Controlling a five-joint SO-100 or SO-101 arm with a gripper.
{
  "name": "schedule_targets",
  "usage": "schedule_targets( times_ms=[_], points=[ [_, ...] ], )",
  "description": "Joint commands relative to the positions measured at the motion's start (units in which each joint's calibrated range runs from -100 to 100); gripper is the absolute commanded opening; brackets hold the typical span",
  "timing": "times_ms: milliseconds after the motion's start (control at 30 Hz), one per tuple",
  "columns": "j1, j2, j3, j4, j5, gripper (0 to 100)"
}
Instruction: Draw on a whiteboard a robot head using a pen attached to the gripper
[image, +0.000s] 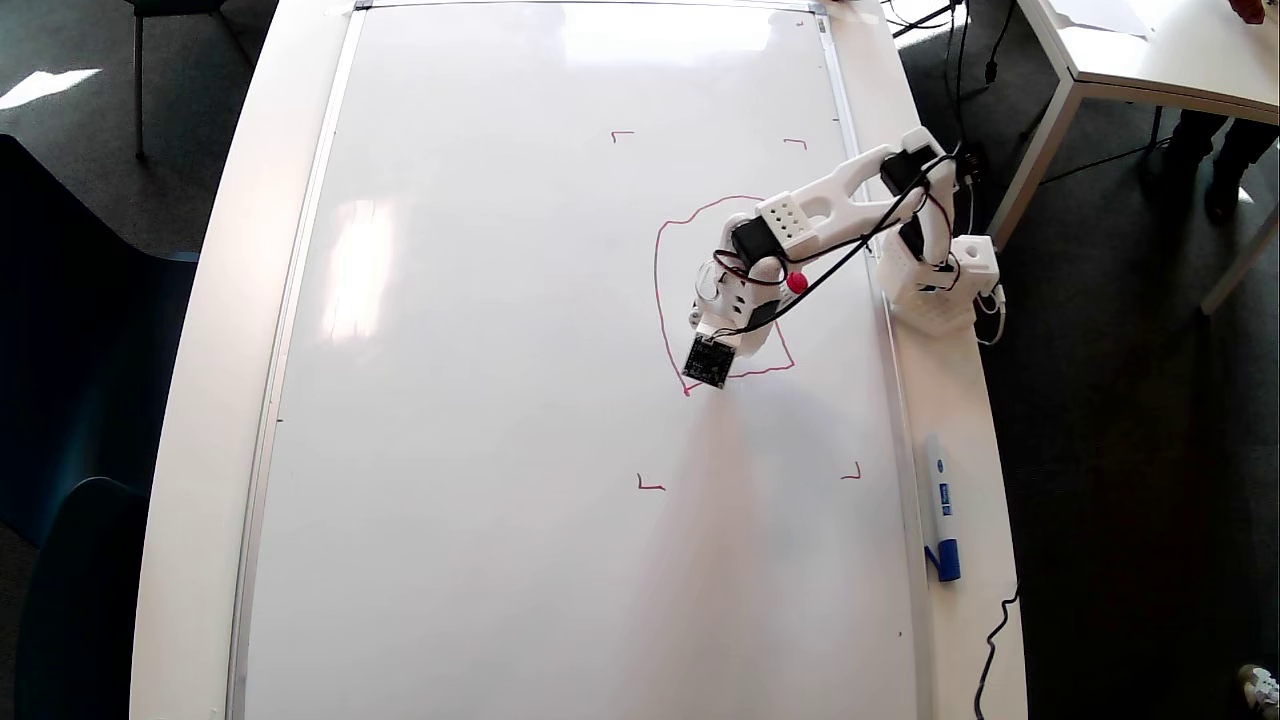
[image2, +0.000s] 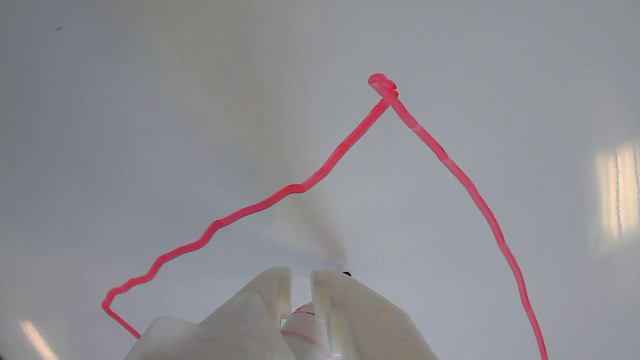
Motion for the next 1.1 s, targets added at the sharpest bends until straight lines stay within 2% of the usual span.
schedule_targets(
  times_ms=[0, 767, 1067],
  points=[
    [0.2, 0.1, -2.4, -0.5, -0.1, 1],
    [0.7, -0.6, 1.4, 3.9, -0.1, 1],
    [5.8, -0.6, 1.7, 3.0, 0.2, 1]
  ],
)
